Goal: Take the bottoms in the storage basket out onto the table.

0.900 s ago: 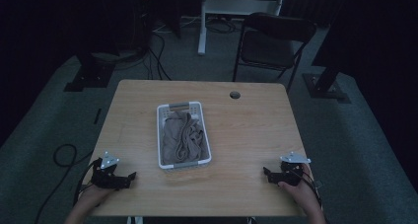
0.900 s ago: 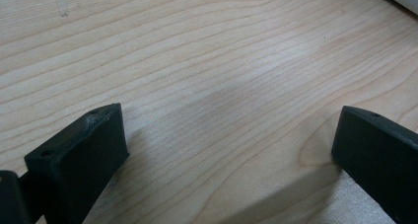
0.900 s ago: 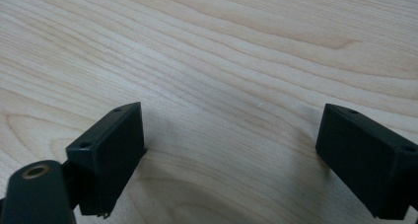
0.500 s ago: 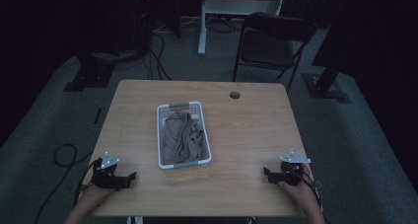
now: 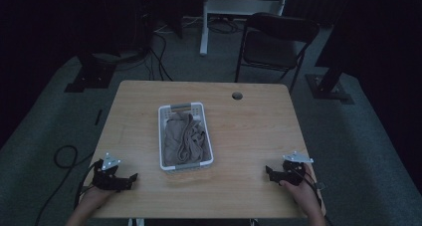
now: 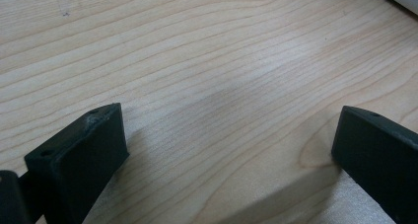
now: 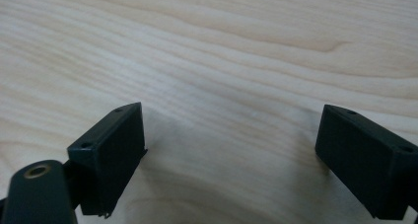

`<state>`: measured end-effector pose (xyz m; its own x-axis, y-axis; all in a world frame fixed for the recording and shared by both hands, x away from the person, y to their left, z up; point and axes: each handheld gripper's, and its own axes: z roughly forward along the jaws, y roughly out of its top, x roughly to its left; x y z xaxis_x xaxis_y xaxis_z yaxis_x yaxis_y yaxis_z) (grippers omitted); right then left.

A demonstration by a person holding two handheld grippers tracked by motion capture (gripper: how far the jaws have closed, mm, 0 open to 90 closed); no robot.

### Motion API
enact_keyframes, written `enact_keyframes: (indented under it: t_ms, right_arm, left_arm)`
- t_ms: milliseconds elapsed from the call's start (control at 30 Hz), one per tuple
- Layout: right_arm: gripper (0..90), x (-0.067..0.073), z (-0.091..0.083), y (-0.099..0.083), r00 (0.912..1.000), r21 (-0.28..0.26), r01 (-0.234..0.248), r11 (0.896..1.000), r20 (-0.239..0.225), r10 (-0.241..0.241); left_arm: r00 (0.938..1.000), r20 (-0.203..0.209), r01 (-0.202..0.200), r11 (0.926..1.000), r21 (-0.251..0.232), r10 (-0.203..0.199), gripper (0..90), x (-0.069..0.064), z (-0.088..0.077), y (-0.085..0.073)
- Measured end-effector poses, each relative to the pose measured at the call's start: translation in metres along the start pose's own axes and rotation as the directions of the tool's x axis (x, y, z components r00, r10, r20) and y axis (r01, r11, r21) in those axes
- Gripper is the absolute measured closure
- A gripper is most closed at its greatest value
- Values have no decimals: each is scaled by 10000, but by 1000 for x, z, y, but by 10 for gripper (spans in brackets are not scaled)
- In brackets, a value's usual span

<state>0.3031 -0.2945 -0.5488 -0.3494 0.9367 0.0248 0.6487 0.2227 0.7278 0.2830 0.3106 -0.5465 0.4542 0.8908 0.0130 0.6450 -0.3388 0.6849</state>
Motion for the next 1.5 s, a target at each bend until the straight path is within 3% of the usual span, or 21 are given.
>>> enact_keyframes:
  t_ms: [167, 467, 900, 1200, 1500]
  right_arm:
    - [113, -4, -3, 7, 9994, -336, -286, 9990, 174, 292]
    - [113, -5, -5, 14, 9988, -596, -334, 9977, 351, 355]
    - [113, 2, 0, 24, 9991, -725, -323, 9968, 266, 343]
    - [113, 10, 1, 33, 9981, -1090, -527, 9926, 249, 557]
    - [114, 18, 4, 42, 9990, -1230, -358, 9918, 211, 387]
  left_arm:
    - [10000, 0, -1, 10000, 2, 1, 7, 0, 0, 0]
    - [10000, 2, -4, 10000, 1, 4, 6, 0, 0, 0]
    - [10000, 0, -2, 10000, 2, 2, 7, 0, 0, 0]
    - [10000, 1, -3, 10000, 3, 3, 7, 0, 0, 0]
    - [10000, 2, -4, 10000, 2, 4, 7, 0, 0, 0]
